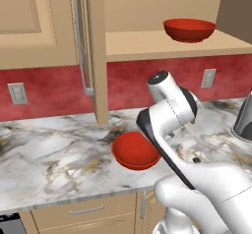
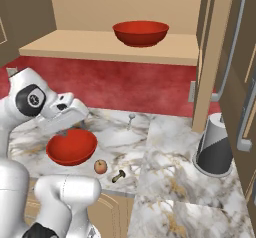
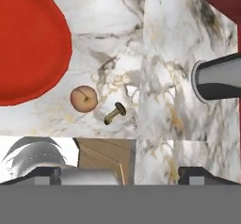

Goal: Pick both bowls and place them on the counter. Then place the mushroom in one bowl and place the peach in the other bowl.

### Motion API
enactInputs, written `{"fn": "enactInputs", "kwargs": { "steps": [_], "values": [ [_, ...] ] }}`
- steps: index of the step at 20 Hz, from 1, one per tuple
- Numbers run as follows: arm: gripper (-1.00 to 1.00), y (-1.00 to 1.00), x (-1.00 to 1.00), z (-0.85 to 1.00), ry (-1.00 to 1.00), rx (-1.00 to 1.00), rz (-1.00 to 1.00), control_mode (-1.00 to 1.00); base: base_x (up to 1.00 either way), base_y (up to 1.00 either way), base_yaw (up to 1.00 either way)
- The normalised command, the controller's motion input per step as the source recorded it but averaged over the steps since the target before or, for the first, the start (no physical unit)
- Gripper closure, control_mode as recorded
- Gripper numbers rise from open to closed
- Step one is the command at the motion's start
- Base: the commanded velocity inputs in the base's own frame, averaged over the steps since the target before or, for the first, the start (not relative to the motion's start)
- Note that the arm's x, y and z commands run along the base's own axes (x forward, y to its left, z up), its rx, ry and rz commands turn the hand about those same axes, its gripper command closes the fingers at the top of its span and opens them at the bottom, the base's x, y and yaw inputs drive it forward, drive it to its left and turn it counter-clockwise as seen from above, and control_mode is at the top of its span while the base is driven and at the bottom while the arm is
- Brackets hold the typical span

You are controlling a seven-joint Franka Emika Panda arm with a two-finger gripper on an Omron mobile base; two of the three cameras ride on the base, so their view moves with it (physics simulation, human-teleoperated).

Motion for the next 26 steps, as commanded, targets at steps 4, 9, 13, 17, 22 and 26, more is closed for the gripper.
{"fn": "enactInputs", "kwargs": {
  "steps": [4,9,13,17,22,26],
  "values": [
    [-1.00,-0.15,0.00,0.54,-0.25,0.17,-0.42,-1.00,0.00,0.00,0.00],
    [-1.00,-0.18,-0.01,0.27,-0.44,0.13,-0.32,-1.00,0.00,0.00,0.00],
    [-1.00,-0.20,-0.10,0.01,-0.60,0.13,-0.23,-1.00,0.00,0.00,0.00],
    [-1.00,-0.26,-0.18,0.37,-0.53,0.15,-0.22,-1.00,0.00,0.00,0.00],
    [-1.00,-0.36,-0.01,0.81,-0.27,0.19,-0.22,-1.00,0.00,0.00,0.00],
    [-1.00,-0.50,0.08,0.96,-0.13,0.21,-0.18,-1.00,0.00,0.00,0.00]
  ]
}}
